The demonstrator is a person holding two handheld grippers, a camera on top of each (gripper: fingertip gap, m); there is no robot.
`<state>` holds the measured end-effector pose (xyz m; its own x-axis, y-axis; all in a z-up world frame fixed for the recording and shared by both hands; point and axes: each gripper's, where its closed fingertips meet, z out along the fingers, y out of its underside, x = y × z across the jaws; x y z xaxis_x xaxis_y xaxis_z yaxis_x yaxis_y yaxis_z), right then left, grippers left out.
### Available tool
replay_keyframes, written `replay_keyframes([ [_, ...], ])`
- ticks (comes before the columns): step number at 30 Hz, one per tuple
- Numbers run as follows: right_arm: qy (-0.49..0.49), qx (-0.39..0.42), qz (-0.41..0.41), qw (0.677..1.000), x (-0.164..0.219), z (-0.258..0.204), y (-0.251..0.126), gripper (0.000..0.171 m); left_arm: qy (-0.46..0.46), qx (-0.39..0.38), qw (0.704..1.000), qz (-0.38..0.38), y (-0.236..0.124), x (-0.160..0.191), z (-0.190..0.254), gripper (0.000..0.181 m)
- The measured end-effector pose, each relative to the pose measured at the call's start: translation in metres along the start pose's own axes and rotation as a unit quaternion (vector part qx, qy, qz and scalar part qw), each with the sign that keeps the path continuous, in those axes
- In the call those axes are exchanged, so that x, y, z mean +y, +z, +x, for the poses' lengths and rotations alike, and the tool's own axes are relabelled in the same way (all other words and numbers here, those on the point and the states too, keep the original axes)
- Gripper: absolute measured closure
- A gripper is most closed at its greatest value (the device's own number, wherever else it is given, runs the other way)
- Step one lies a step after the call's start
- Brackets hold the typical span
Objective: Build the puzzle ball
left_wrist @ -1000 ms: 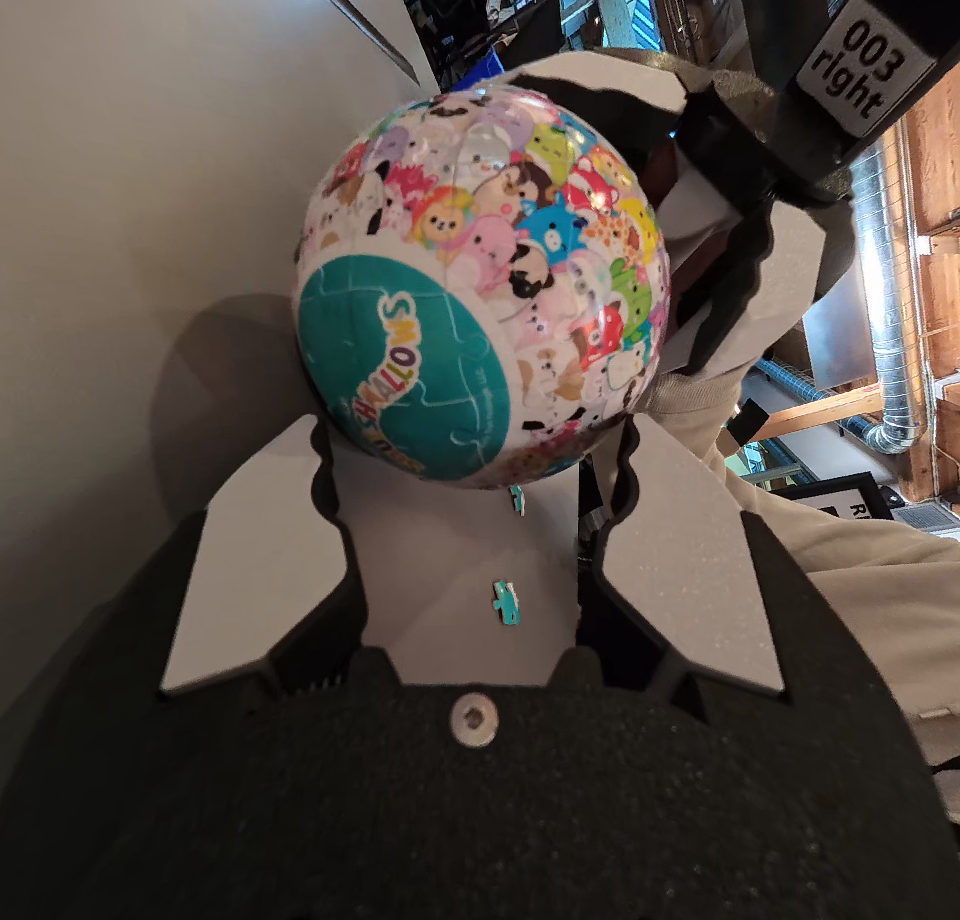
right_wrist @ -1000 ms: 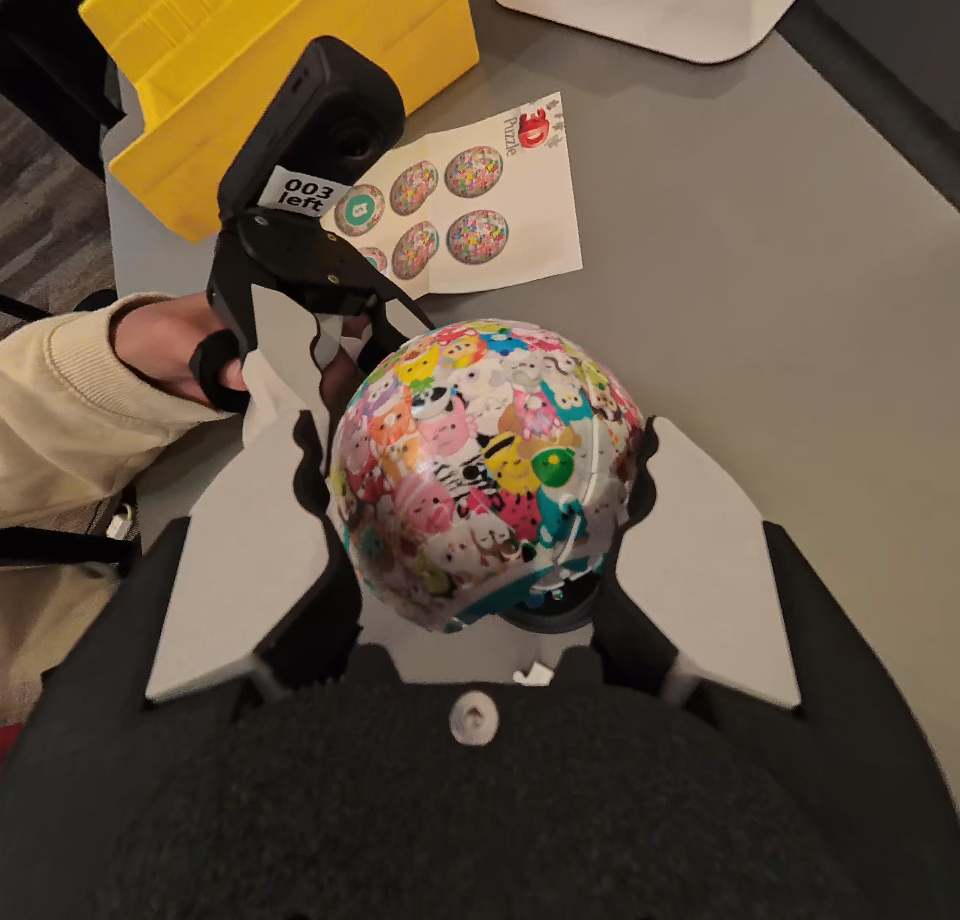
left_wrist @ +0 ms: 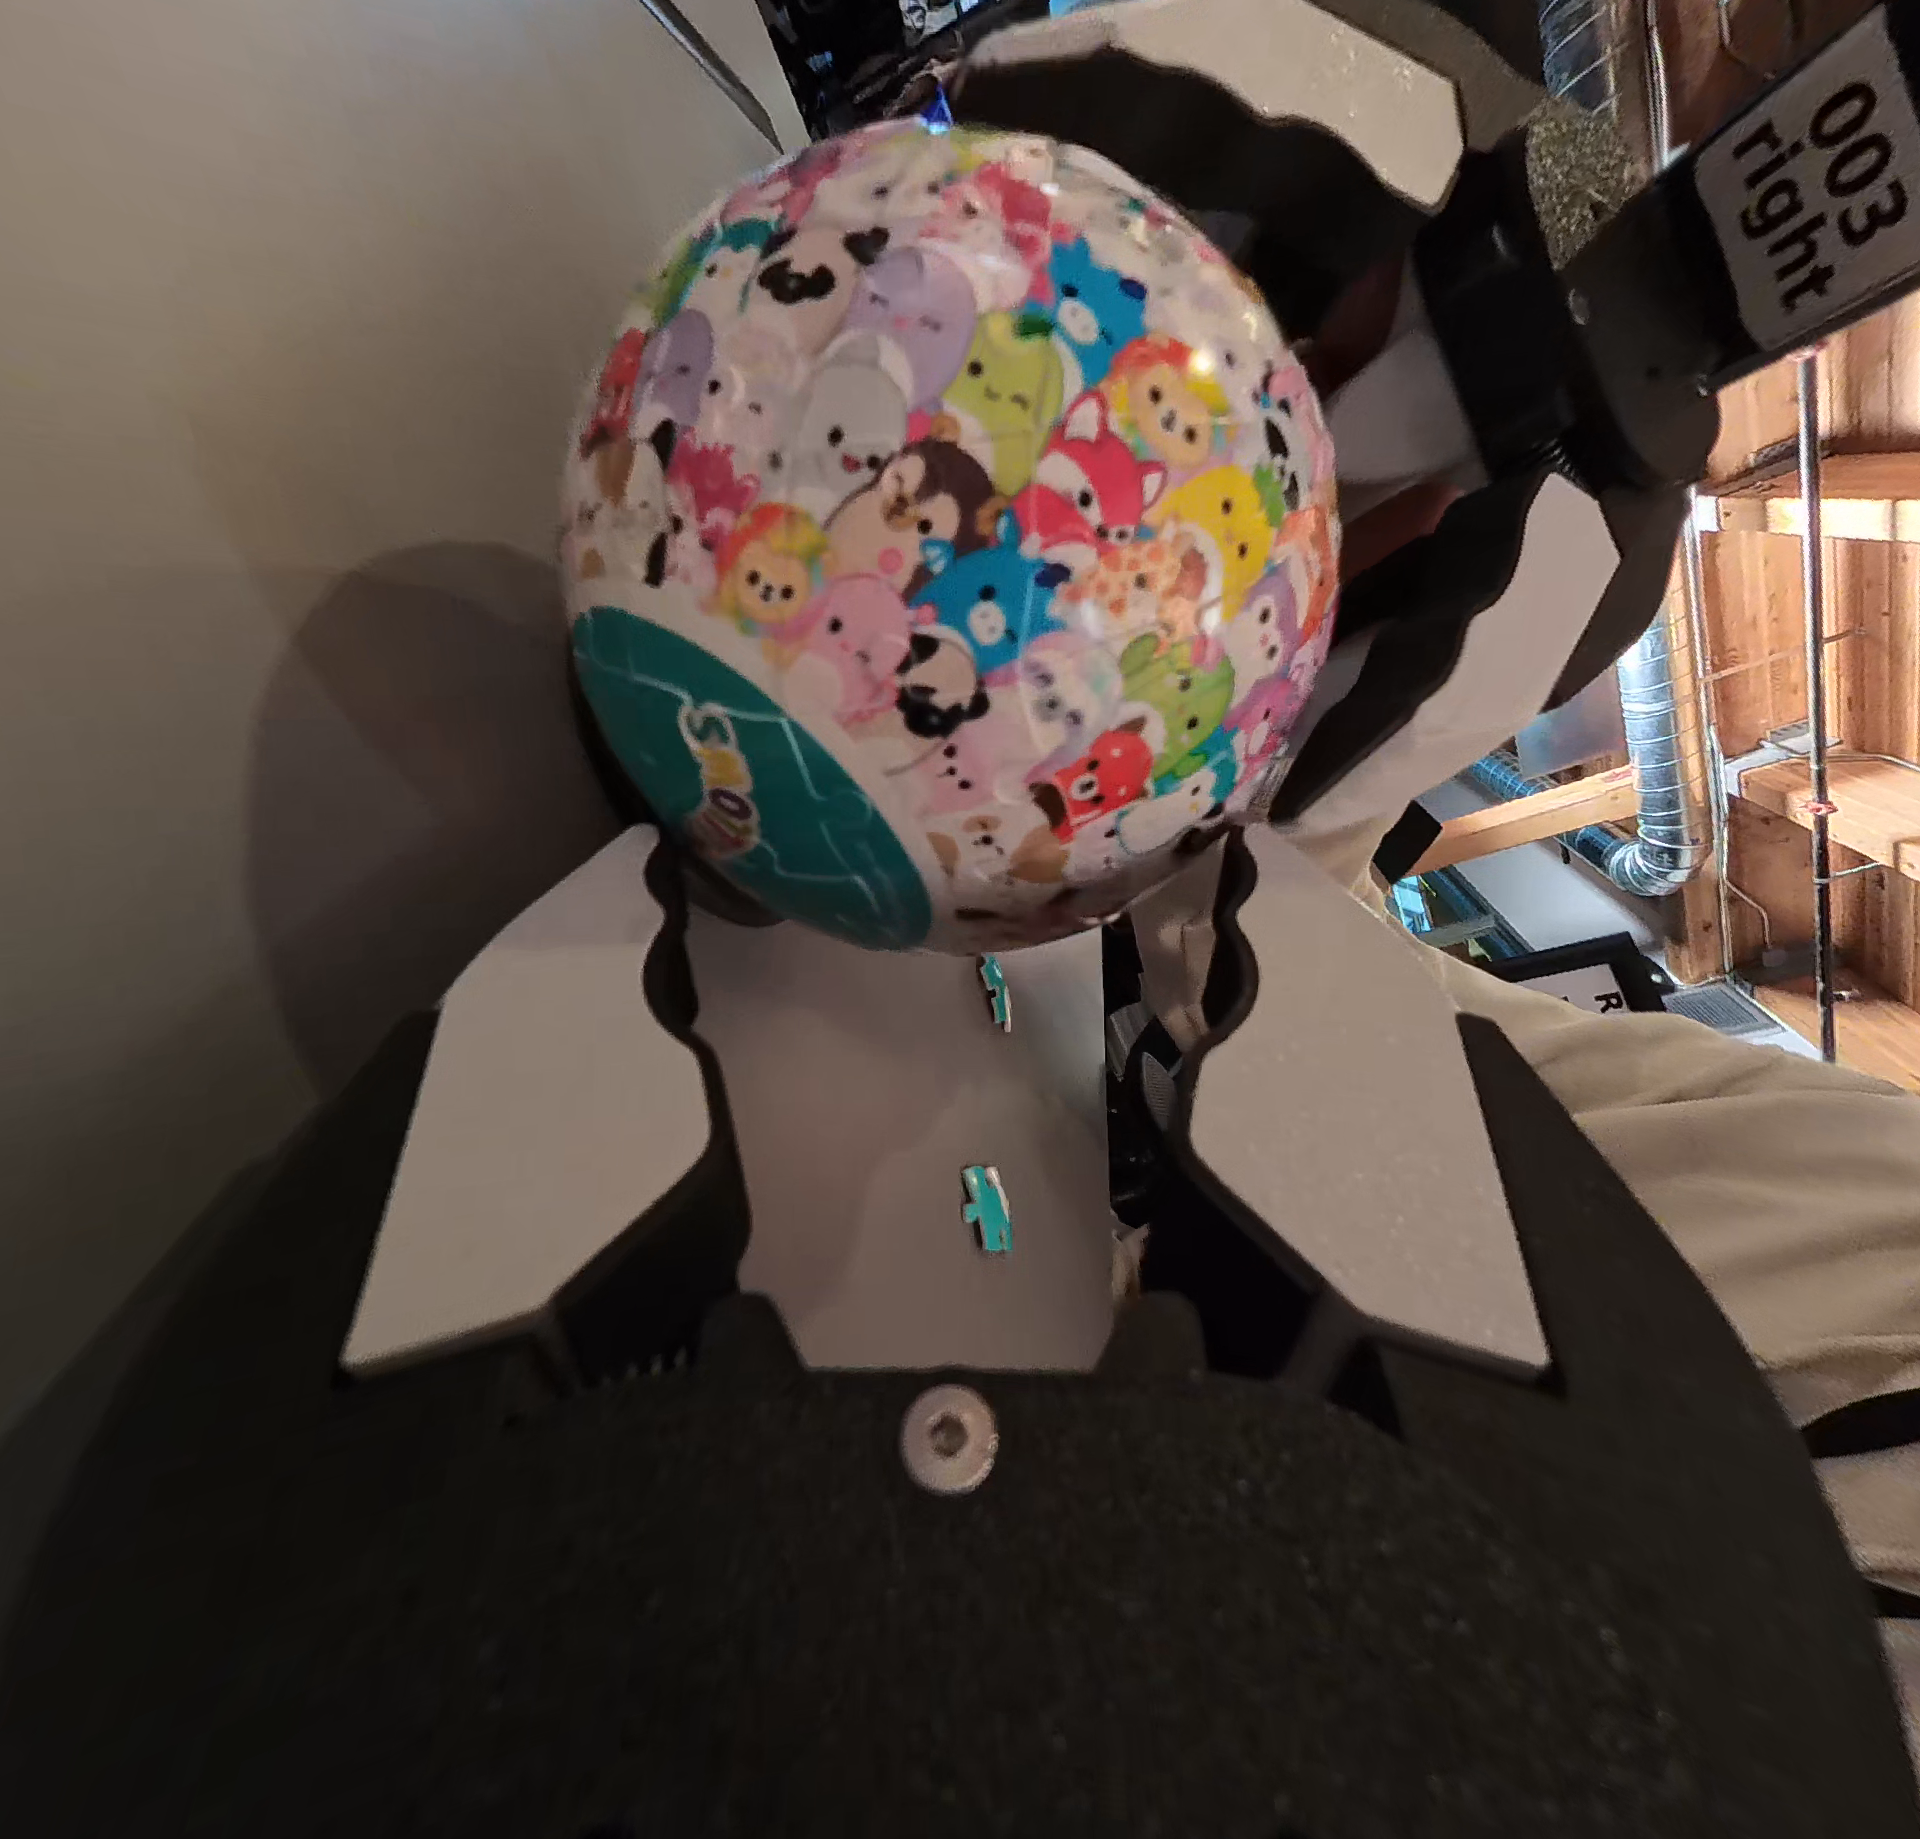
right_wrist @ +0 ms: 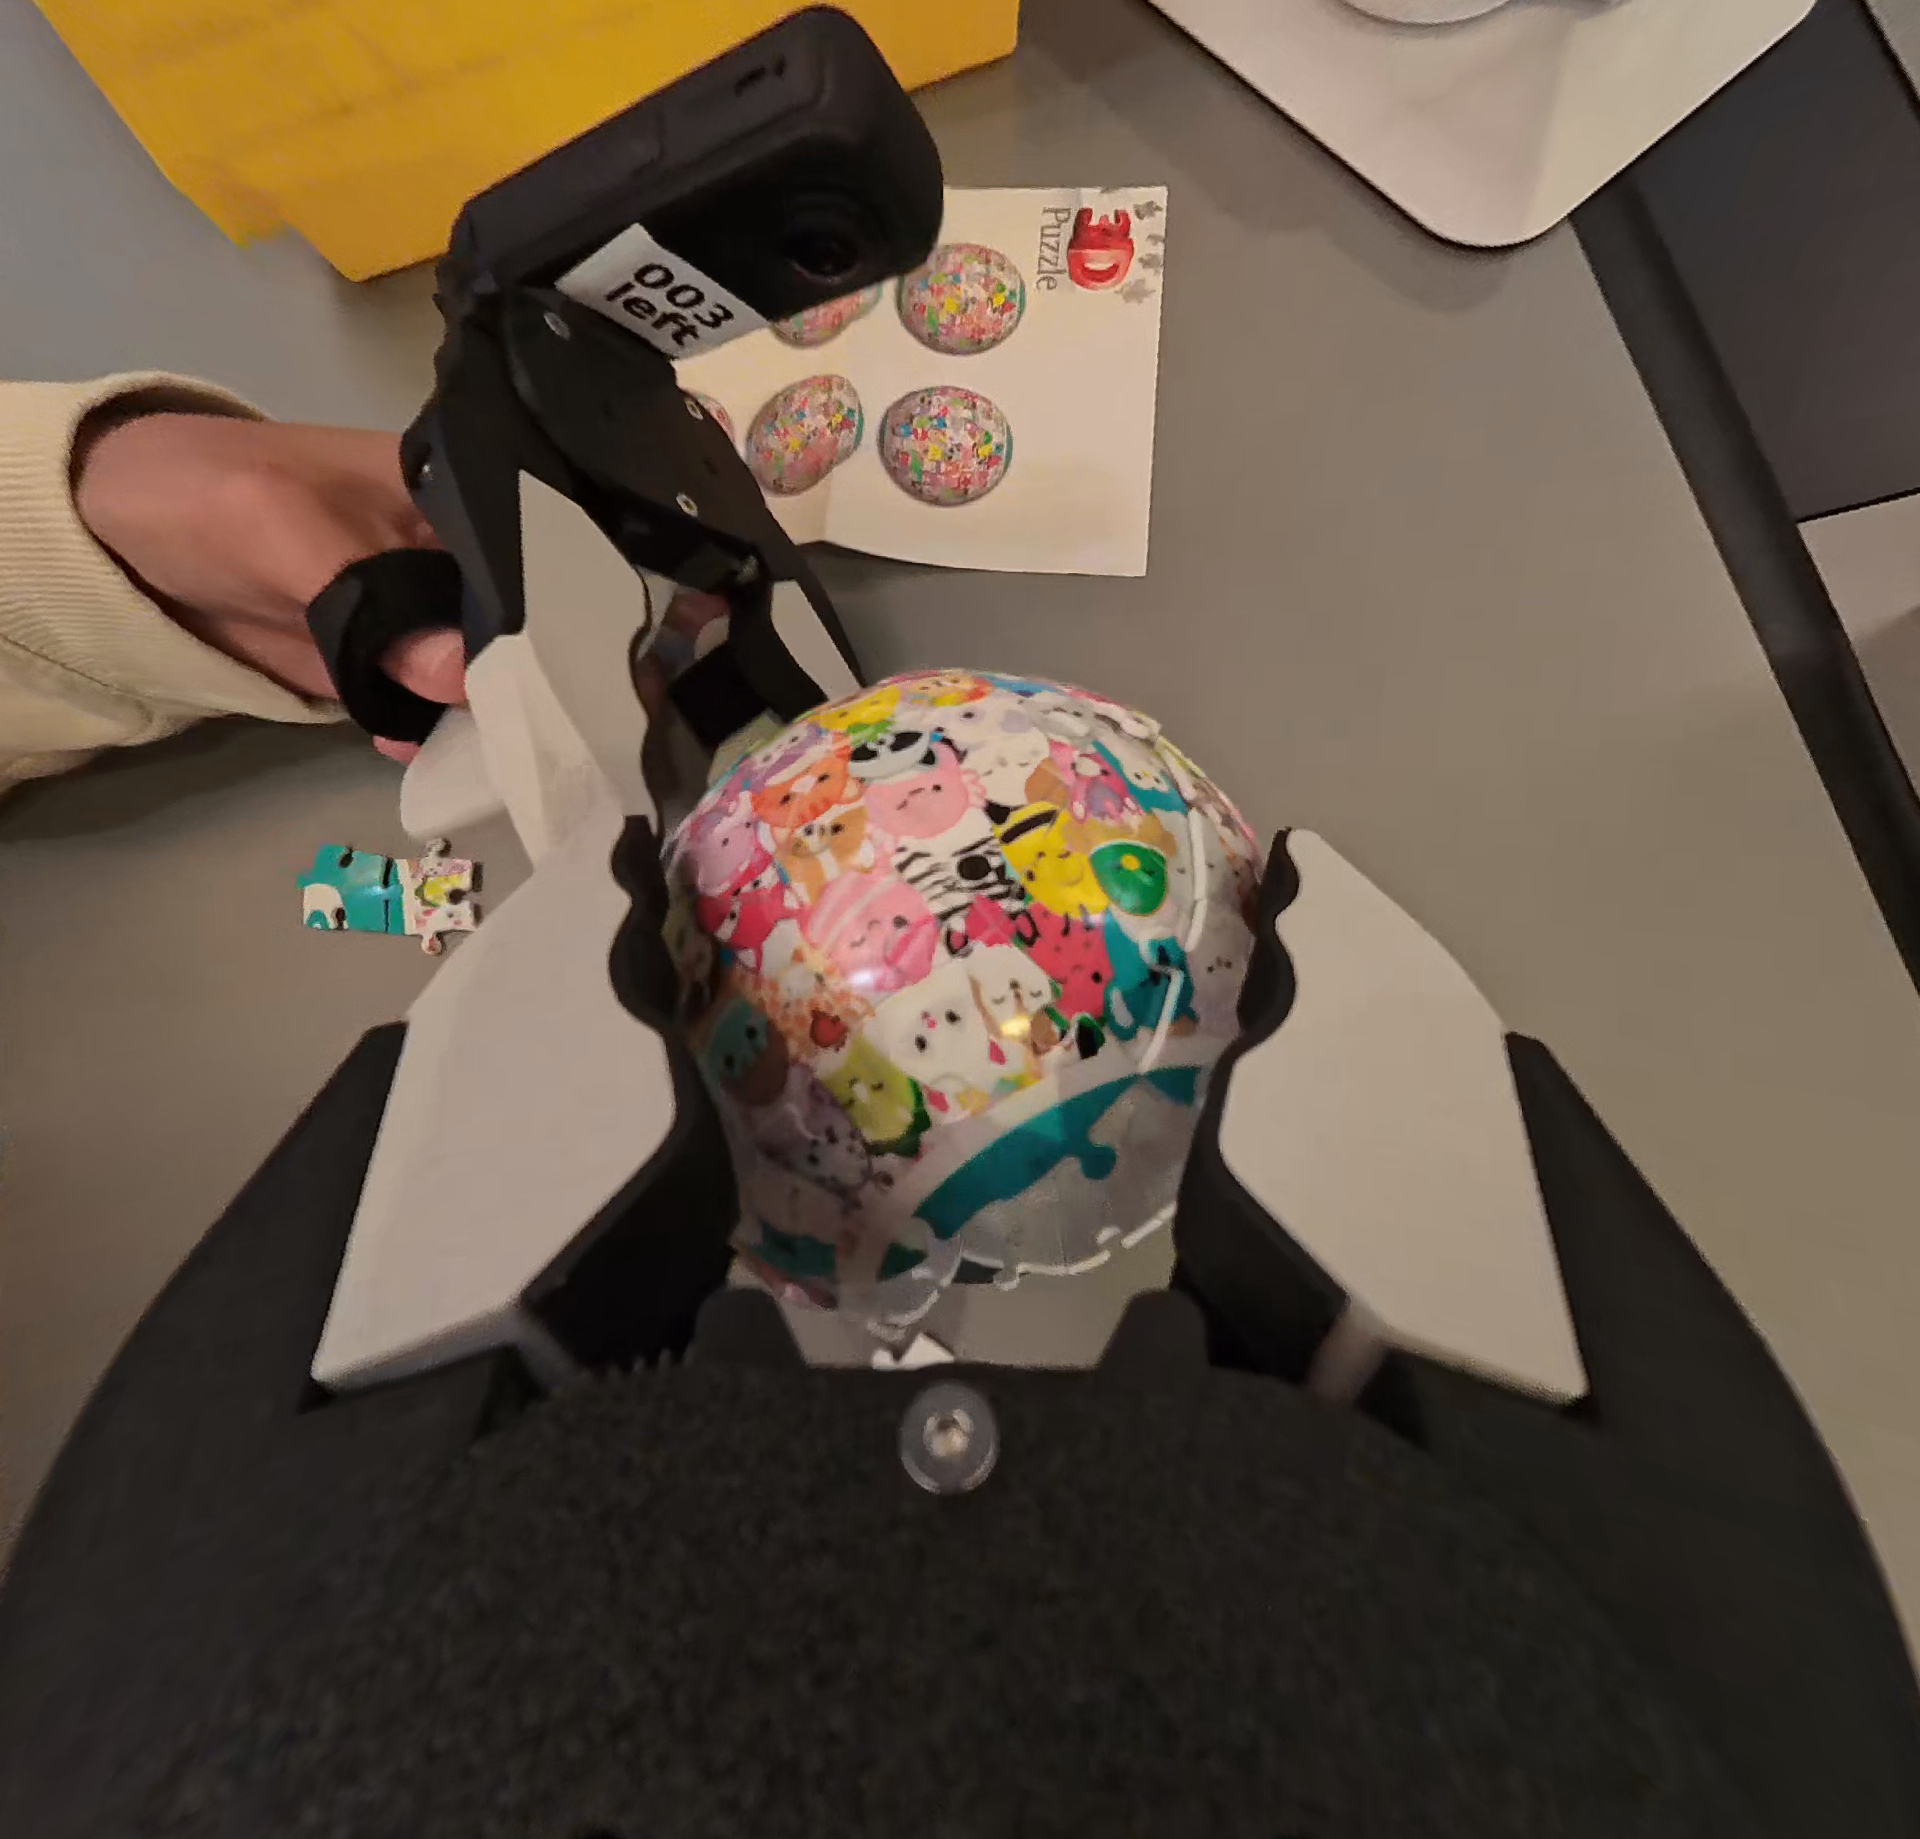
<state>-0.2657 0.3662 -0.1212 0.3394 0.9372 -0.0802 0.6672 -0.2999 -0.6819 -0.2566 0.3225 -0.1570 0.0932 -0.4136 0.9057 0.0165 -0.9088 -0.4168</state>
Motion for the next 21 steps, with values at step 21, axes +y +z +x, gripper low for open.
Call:
replay_keyframes([
  [21, -0.054, -0.028, 0.003, 0.998, -0.012, -0.015, 0.008, 0.075, -0.025, 0.011, 0.999, 0.047, -0.021, -0.001, 0.005, 0.078],
])
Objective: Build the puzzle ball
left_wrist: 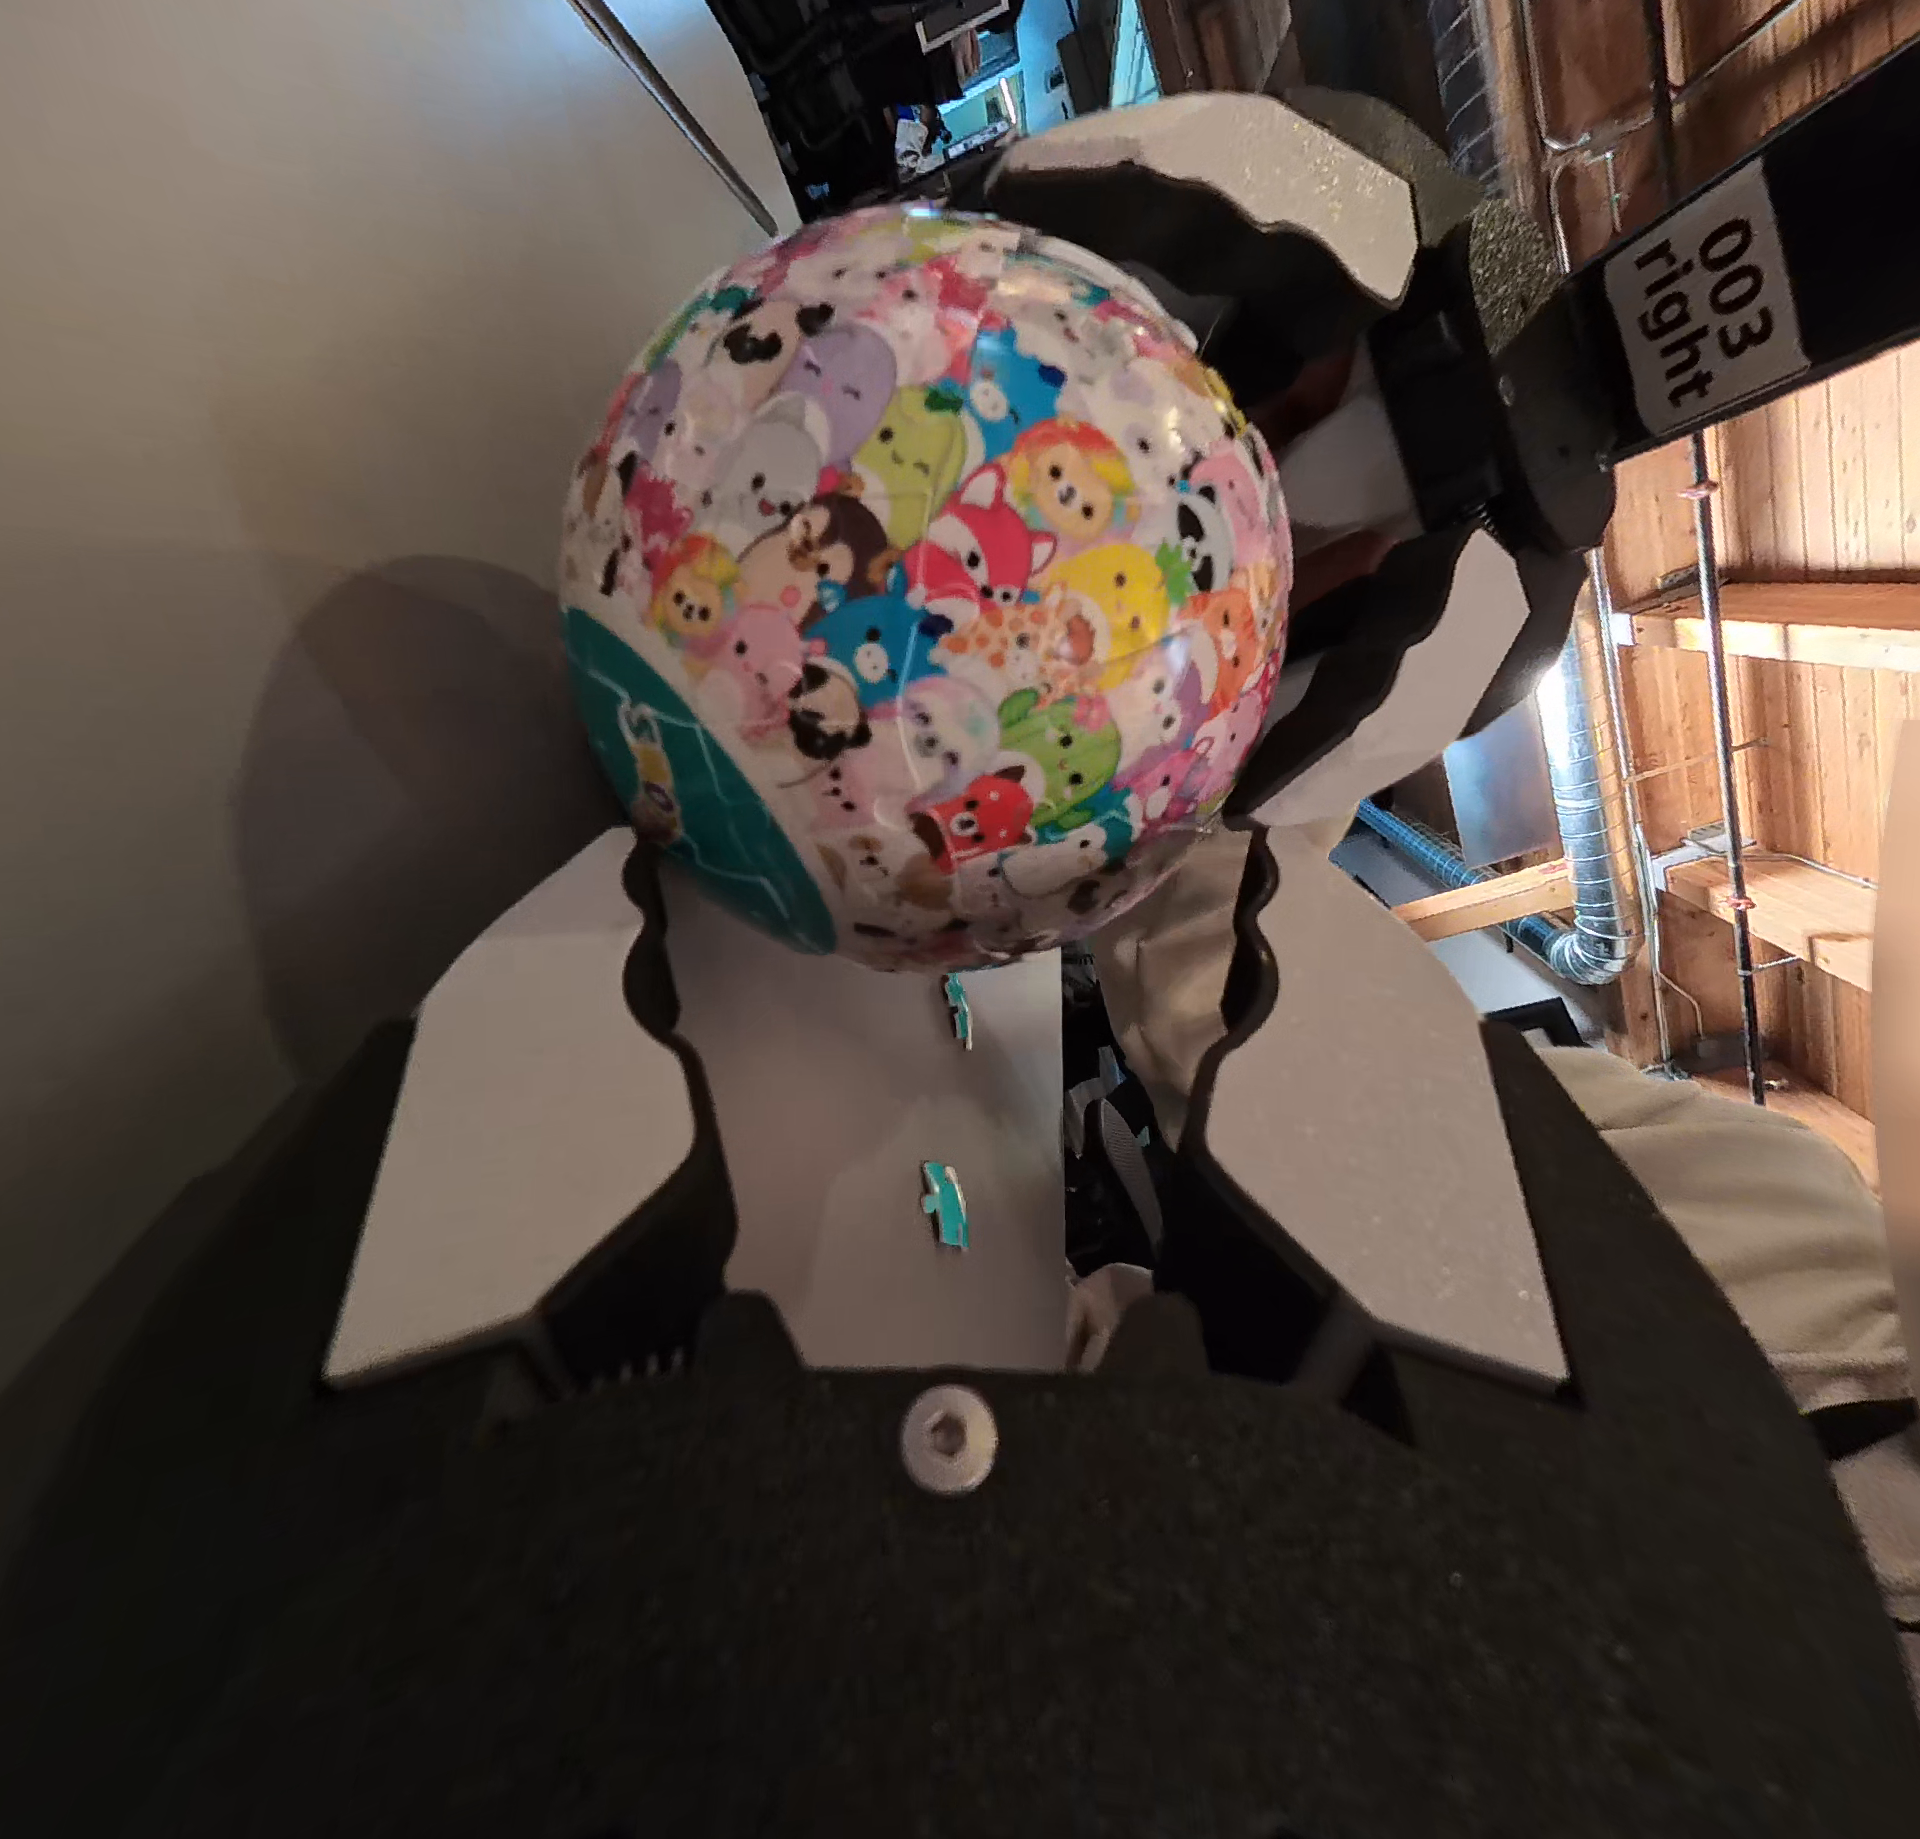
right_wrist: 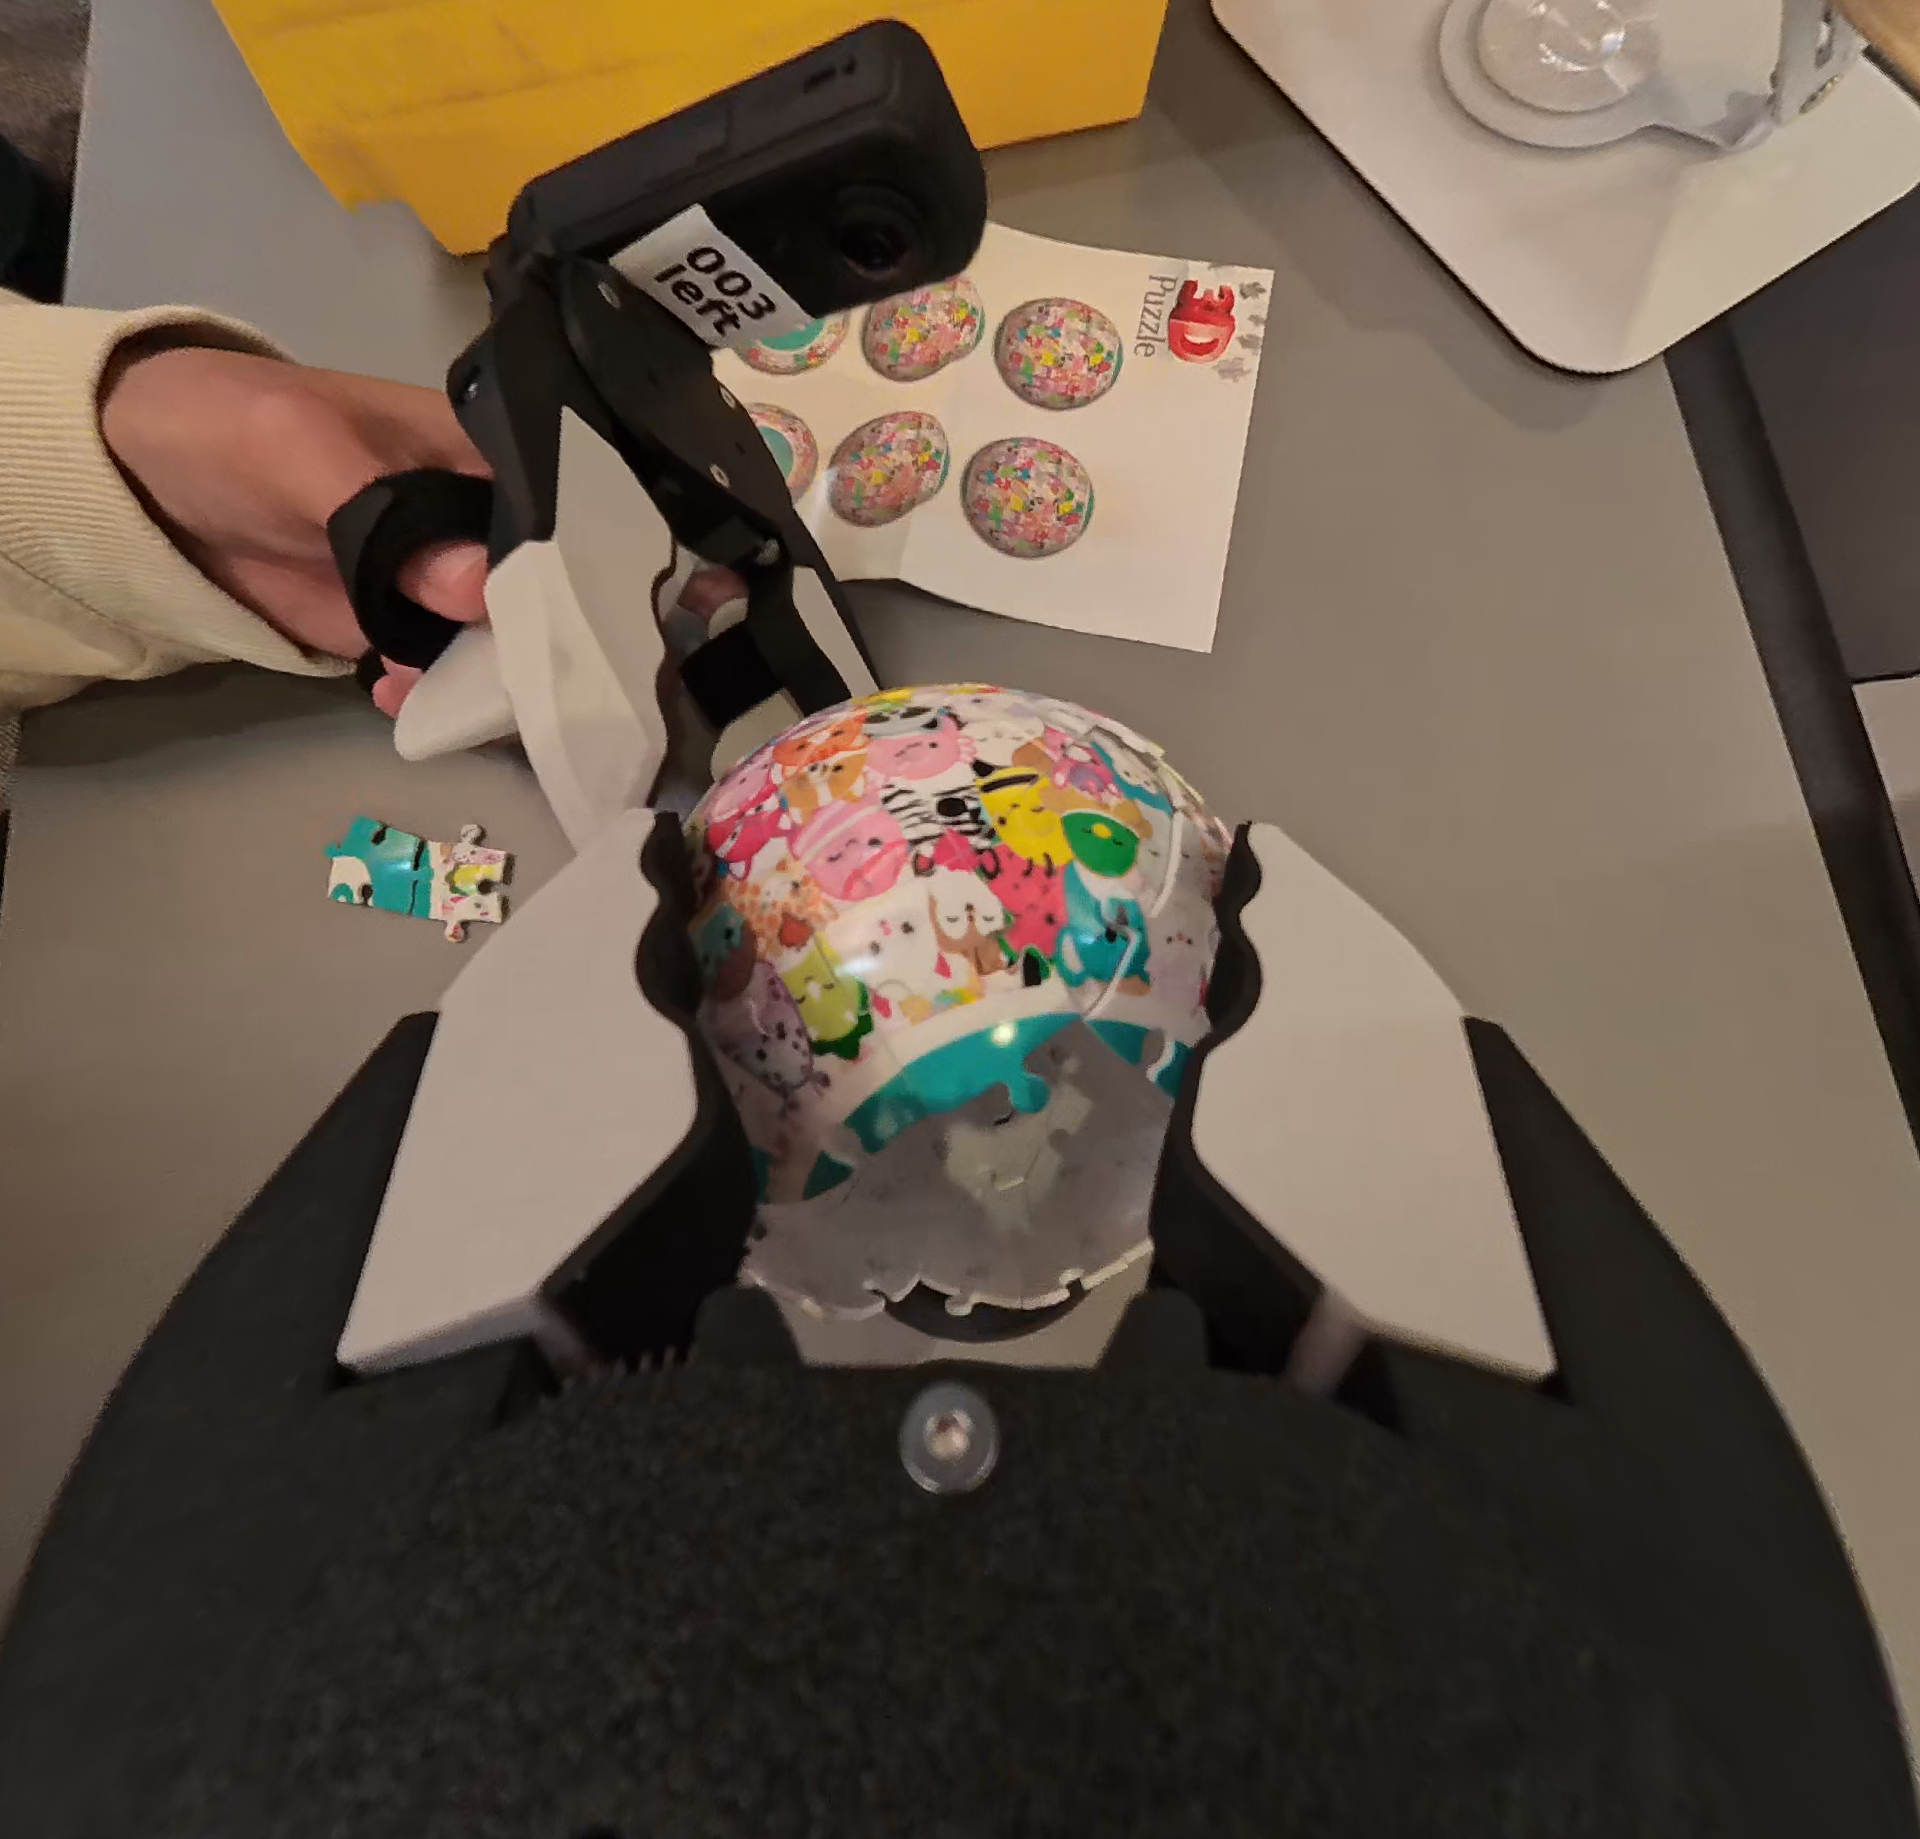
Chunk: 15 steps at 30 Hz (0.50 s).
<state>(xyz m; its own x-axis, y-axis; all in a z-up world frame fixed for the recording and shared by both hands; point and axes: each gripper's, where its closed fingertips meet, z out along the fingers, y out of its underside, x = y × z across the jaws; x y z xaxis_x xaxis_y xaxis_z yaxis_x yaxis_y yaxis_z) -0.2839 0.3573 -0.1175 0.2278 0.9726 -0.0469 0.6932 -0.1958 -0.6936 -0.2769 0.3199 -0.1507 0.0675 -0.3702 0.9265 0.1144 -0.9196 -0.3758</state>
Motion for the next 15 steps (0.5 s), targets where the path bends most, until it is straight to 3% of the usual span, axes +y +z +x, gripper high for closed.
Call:
replay_keyframes([
  [15, 0.002, -0.064, 0.047, 0.997, -0.007, -0.005, -0.007, 0.076, -0.010, -0.014, 1.000, 0.010, -0.008, -0.005, -0.011, 0.077],
])
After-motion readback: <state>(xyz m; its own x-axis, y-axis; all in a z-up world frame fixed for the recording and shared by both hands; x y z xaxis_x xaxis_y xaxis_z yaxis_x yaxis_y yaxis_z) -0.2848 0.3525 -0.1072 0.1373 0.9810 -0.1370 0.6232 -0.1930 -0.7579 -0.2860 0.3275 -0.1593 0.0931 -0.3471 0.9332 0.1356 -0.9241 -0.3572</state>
